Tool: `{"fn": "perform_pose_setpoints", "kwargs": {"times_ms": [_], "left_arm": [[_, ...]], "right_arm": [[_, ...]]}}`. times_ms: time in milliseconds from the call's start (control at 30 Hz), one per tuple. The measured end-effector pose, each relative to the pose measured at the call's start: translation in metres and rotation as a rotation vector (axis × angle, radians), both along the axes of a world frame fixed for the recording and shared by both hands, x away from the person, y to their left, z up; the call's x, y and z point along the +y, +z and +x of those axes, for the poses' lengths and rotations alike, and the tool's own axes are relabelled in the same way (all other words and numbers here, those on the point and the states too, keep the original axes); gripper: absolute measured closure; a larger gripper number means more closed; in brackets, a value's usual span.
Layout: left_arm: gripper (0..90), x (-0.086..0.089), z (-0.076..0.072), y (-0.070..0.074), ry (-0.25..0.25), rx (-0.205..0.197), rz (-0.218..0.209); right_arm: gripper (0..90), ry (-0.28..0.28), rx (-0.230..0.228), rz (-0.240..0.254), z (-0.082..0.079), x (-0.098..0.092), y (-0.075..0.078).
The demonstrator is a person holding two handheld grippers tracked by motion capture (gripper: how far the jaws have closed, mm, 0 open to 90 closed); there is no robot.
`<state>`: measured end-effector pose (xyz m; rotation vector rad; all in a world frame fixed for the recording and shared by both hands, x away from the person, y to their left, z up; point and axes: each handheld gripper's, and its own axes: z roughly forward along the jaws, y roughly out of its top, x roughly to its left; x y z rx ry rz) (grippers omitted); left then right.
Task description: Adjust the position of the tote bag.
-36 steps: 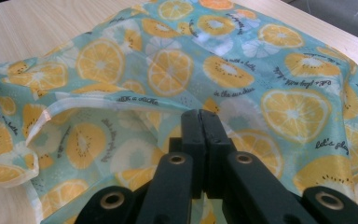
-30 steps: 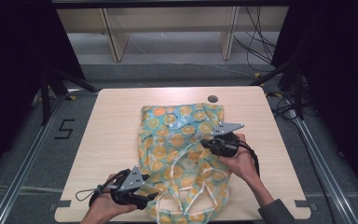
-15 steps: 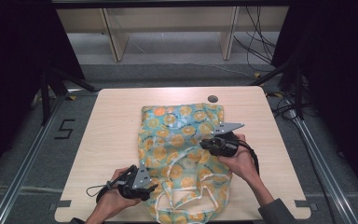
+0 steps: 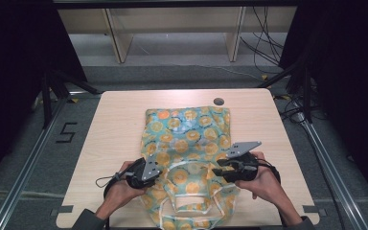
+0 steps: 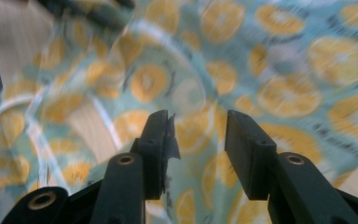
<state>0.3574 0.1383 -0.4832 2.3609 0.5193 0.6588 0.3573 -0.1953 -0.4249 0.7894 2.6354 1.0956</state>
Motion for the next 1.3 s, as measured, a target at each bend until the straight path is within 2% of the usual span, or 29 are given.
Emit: {"fn": "perform_pose_setpoints", "kwargs": {"times_ms": [33,67,100,133,200,233,300,433,467,500,533,567,600,700,733,767,800,867,933,967,1000,1033,1067,1100,1133,1167,1200,1233,1300], "left_arm": [[75.8,0.000,0.000,0.000,0.000,0.000,0.000],[75.8,0.001,0.001,0.002,0.002,0.010,-0.020],[80.5,0.002,0.002,0.004,0.007,-0.003,-0.031],[85.6,0.006,0.004,0.011,0.024,-0.017,-0.052],[88.6,0.009,0.005,0.018,0.023,-0.024,-0.091],[89.1,0.010,0.006,0.022,0.025,-0.041,-0.083],[89.4,0.011,0.008,0.027,0.018,-0.045,-0.075],[89.6,0.012,0.012,0.037,0.008,-0.061,-0.072],[89.6,0.014,0.020,0.049,0.024,-0.092,-0.081],[89.6,0.015,0.025,0.055,0.031,-0.097,-0.103],[89.6,0.017,0.031,0.063,0.043,-0.104,-0.127],[89.6,0.017,0.031,0.063,0.043,-0.104,-0.127],[89.6,0.017,0.043,0.075,0.073,-0.120,-0.194],[89.6,0.017,0.058,0.087,0.098,-0.137,-0.200],[89.6,0.016,0.075,0.094,0.111,-0.140,-0.195],[89.7,0.014,0.083,0.096,0.124,-0.140,-0.198],[89.7,0.014,0.083,0.096,0.124,-0.140,-0.198],[89.7,0.012,0.111,0.094,0.155,-0.120,-0.196],[89.7,0.011,0.119,0.091,0.179,-0.105,-0.209],[89.7,0.012,0.129,0.088,0.179,-0.104,-0.184],[89.7,0.009,0.144,0.078,0.201,-0.074,-0.180],[89.7,0.009,0.144,0.078,0.201,-0.074,-0.180],[89.6,0.005,0.156,0.066,0.219,-0.052,-0.158],[89.6,0.005,0.156,0.066,0.219,-0.052,-0.158],[89.7,0.002,0.165,0.052,0.238,-0.019,-0.146],[89.6,0.002,0.165,0.052,0.238,-0.019,-0.146],[89.6,0.002,0.175,0.037,0.250,0.011,-0.139],[89.6,0.002,0.175,0.037,0.250,0.011,-0.139],[89.6,0.004,0.181,0.025,0.264,0.047,-0.137]], "right_arm": [[60.0,0.000,0.000,0.000,0.000,0.000,0.000],[60.1,-0.001,0.000,-0.014,-0.001,0.003,-0.006],[61.1,0.005,0.003,-0.040,-0.001,0.006,-0.011],[67.4,0.010,0.015,-0.089,0.000,0.010,-0.020],[82.6,0.014,0.009,-0.128,0.003,0.014,-0.027],[89.2,0.028,-0.012,-0.143,0.005,0.015,-0.030],[90.0,0.016,-0.032,-0.151,0.007,0.015,-0.030],[90.0,0.020,-0.101,-0.123,0.013,0.012,-0.018],[90.0,-0.010,-0.139,-0.092,0.021,0.009,-0.004],[90.0,-0.028,-0.158,-0.067,0.027,0.007,0.004],[90.0,-0.036,-0.161,-0.047,0.034,0.005,0.013],[90.0,-0.036,-0.161,-0.047,0.034,0.005,0.013],[90.0,-0.061,-0.196,-0.014,0.050,0.003,0.028],[90.0,-0.094,-0.226,-0.002,0.067,0.003,0.038],[90.0,-0.117,-0.239,0.008,0.086,0.004,0.046],[90.0,-0.134,-0.234,0.009,0.094,0.004,0.049],[90.0,-0.134,-0.234,0.009,0.094,0.004,0.049],[90.0,-0.170,-0.245,-0.027,0.120,0.007,0.052],[90.0,-0.183,-0.248,-0.029,0.128,0.009,0.049],[90.0,-0.198,-0.231,-0.036,0.136,0.011,0.046],[90.0,-0.228,-0.219,-0.066,0.151,0.014,0.037],[90.0,-0.228,-0.219,-0.066,0.151,0.014,0.037],[90.0,-0.246,-0.194,-0.093,0.164,0.016,0.024],[90.0,-0.258,-0.180,-0.102,0.169,0.017,0.016],[90.0,-0.257,-0.156,-0.114,0.173,0.018,0.010],[90.0,-0.257,-0.156,-0.114,0.173,0.018,0.010],[90.0,-0.269,-0.160,-0.083,0.176,0.021,-0.005],[90.0,-0.253,-0.133,-0.100,0.175,0.020,-0.008],[87.2,-0.252,-0.136,-0.078,0.174,0.021,-0.013]]}}
